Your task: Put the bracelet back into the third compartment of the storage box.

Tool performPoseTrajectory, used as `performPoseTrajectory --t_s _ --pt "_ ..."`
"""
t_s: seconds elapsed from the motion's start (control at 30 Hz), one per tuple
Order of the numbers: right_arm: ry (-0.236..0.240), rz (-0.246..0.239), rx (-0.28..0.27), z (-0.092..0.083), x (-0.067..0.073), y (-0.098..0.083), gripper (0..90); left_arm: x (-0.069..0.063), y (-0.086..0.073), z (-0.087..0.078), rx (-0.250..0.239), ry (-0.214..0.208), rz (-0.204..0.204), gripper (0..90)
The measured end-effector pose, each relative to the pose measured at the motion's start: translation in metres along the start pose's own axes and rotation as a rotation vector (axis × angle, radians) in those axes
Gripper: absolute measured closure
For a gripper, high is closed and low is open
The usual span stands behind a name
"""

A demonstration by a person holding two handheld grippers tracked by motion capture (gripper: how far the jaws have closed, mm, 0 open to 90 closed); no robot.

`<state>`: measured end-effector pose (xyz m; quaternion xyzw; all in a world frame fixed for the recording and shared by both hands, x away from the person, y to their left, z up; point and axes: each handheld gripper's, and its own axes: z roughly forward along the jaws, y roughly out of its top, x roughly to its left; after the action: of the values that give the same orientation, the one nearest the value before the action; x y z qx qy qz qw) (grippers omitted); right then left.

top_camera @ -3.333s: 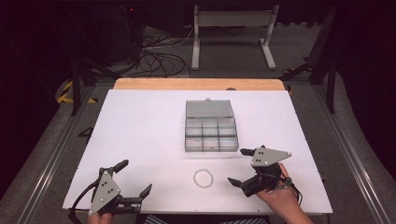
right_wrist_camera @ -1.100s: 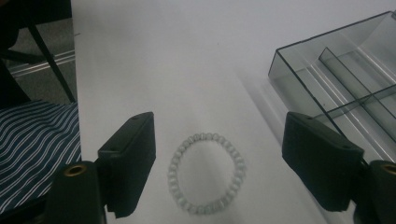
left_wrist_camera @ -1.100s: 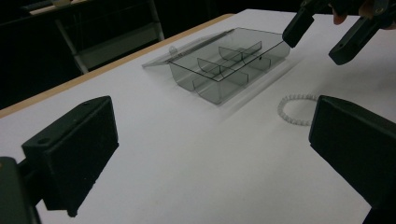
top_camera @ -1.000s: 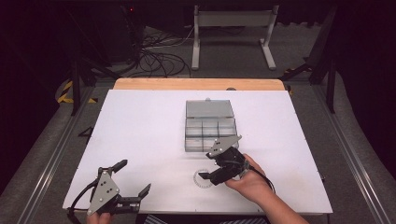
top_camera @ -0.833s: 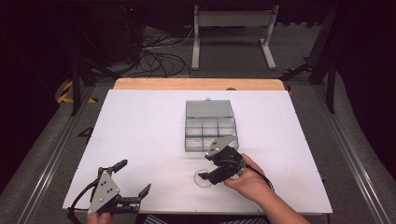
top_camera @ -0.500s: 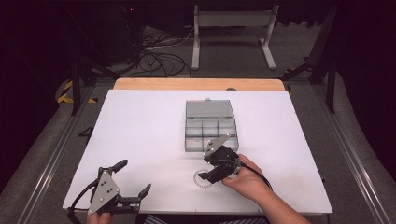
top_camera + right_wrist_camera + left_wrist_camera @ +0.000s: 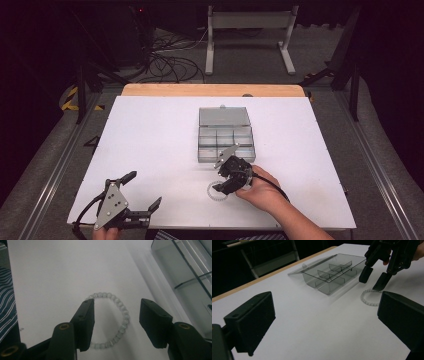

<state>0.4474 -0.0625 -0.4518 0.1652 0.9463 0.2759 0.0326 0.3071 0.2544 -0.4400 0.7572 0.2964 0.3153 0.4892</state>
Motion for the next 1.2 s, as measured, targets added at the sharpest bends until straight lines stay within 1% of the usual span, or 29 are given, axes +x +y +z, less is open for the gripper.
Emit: performPoseTrajectory --t_s 0.07,0.1,0.13,0.23,0.3,0.37,0.4,0.5,0.53,0.6,0.7,0.73,0.87,0.9,1.07,1.2 --pt "-0.002 -0.005 0.018 0.002 -0.001 0.0 47.5 0.0 0.0 0.0 -0.001 0.001 0.0 1.8" --pt "-0.002 -0.005 0.018 0.002 -0.001 0.0 47.5 0.0 0.0 0.0 -0.001 0.001 0.001 1.8" --pt "-0.002 0.004 0.025 0.003 0.0 0.001 48.3 0.0 0.0 0.0 0.0 0.002 0.002 1.8" --pt "-0.009 -0.006 0.052 0.007 -0.001 0.001 51.7 0.0 0.0 0.0 0.001 0.0 0.001 1.8" --pt "-0.013 -0.022 0.059 0.008 0.0 0.001 55.8 0.0 0.0 0.0 0.001 -0.001 -0.001 1.9" --pt "-0.027 -0.042 0.077 0.01 0.001 0.001 59.8 0.0 0.0 0.0 0.003 -0.003 -0.003 1.8" --pt "-0.032 -0.052 0.077 0.011 0.001 0.001 61.4 0.0 0.0 0.0 0.003 -0.001 -0.001 1.8" --pt "-0.045 -0.061 0.1 0.013 0.002 0.002 69.3 0.0 0.0 0.0 0.003 -0.003 -0.003 1.8" --pt "-0.045 -0.061 0.1 0.013 0.002 0.002 69.3 0.0 0.0 0.0 0.003 -0.003 -0.003 1.8" --pt "-0.054 -0.061 0.101 0.014 0.002 0.002 73.7 0.0 0.0 0.0 0.003 -0.003 -0.004 1.8" --pt "-0.076 -0.068 0.114 0.015 0.004 0.002 83.3 0.0 0.0 0.0 0.003 -0.002 0.0 1.8" --pt "-0.076 -0.074 0.115 0.015 0.004 0.002 84.6 -0.001 0.0 0.0 0.002 -0.004 -0.007 1.8" --pt "-0.082 -0.07 0.122 0.015 0.005 0.002 85.3 -0.001 0.0 0.0 0.0 -0.005 -0.007 1.8" --pt "-0.081 -0.068 0.122 0.015 0.005 0.002 85.4 0.0 0.0 0.0 0.002 -0.003 0.002 1.8" --pt "-0.08 -0.065 0.122 0.015 0.005 0.002 85.6 0.0 0.0 0.0 0.001 -0.003 0.0 1.8" --pt "-0.088 -0.065 0.12 0.015 0.006 0.002 85.6 -0.001 0.0 0.001 0.002 -0.005 -0.008 1.9"
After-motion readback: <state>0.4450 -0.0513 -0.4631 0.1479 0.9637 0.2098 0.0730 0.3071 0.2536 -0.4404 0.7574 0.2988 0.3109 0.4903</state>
